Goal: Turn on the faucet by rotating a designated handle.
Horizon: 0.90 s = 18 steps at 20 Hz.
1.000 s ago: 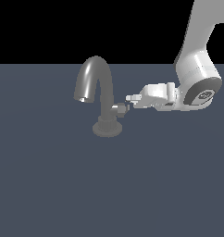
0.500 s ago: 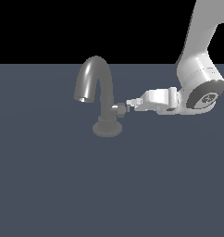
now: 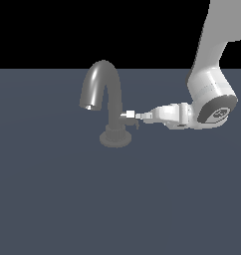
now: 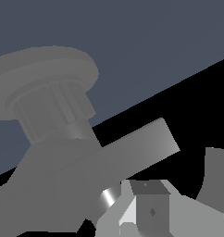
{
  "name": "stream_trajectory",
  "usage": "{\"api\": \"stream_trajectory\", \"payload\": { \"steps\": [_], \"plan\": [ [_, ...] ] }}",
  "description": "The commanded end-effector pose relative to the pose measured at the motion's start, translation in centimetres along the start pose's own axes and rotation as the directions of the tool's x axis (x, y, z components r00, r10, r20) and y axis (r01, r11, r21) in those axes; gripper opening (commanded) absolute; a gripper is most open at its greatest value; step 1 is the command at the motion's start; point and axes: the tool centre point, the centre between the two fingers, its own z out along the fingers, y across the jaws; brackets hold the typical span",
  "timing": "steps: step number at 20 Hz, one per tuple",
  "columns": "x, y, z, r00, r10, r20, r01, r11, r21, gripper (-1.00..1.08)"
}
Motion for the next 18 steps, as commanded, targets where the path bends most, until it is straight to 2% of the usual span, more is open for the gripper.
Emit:
{"api": "stream_trajectory", "payload": {
  "steps": [1,2,3,18],
  "plan": [
    [5.9,-0.7,0.0,0.997,0.079,0.004,-0.080,0.997,0.010,-1.00],
    [5.9,-0.7,0.0,0.997,0.079,0.004,-0.080,0.997,0.010,-1.00],
    [0.6,-0.4,0.0,1.000,-0.004,0.000,0.004,1.000,0.001,-1.00],
    [5.2,-4.2,0.0,0.999,0.049,0.003,-0.049,0.999,0.007,-1.00]
  ]
}}
